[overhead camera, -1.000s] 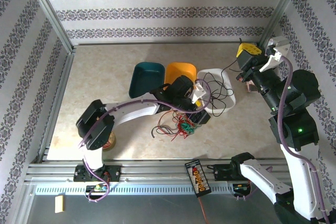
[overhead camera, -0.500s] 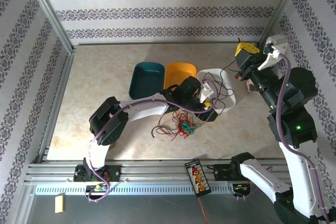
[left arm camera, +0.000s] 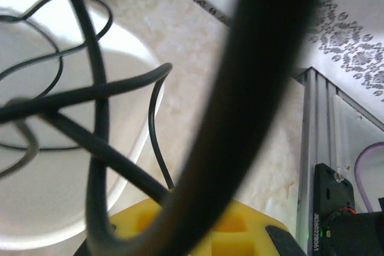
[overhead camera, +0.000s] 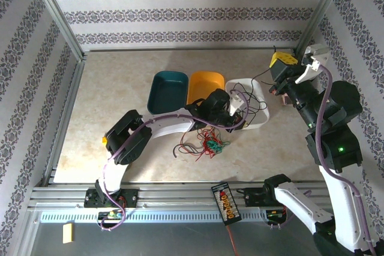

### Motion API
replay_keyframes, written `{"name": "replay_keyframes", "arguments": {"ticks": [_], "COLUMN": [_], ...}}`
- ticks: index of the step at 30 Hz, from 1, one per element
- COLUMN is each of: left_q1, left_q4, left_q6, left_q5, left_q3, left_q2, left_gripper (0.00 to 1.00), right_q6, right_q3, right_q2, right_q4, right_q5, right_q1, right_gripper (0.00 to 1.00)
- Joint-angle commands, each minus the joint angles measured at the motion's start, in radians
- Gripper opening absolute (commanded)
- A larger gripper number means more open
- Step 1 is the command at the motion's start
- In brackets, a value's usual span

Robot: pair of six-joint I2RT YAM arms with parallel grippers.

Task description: Untangle the cables

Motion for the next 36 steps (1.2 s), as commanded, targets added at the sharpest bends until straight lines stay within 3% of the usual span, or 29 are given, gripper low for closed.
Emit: {"name": "replay_keyframes", "arguments": {"ticks": [1, 5, 10, 17, 26, 31, 36], "left_q1": [0.024, 0.059, 0.113, 0.25, 0.367, 0.453, 0.472], "left_q4": [0.089, 0.081, 0.038, 0.244, 0.261, 0.301, 0.246], "left_q6": [-0.048, -0.049, -0.077, -0.272, -0.299, -0.345, -0.318], "left_q5": [-0.023, 0.043, 0.202, 0.266, 0.235, 0.227, 0.193], "left_q3": [-0.09, -0.188, -0.255, -0.428, -0.538, -0.627, -0.668], "left_q2": [-0.116, -0.246, -0.375, -0.495, -0.63, -0.714, -0.767], "left_gripper": [0.0, 0.0, 0.0, 0.0, 0.0, 0.0, 0.0], "right_q6": [-0.007, -0.012, -0.014, -0.068, -0.1, -0.109, -0.126], "right_q3": [-0.027, -0.079, -0.15, -0.194, -0.212, -0.202, -0.191], "right_q2": [-0.017, -0.036, -0.047, -0.04, -0.004, 0.008, 0.013], "right_q4": [-0.007, -0.017, -0.024, -0.033, -0.062, -0.074, -0.08], "right_q5": [0.096, 0.207, 0.308, 0.499, 0.642, 0.677, 0.681], "right_q1": [-0.009, -0.009, -0.009, -0.012, -0.061, -0.124, -0.193], "right_gripper": [0.0, 0.0, 0.0, 0.0, 0.0, 0.0, 0.0]}}
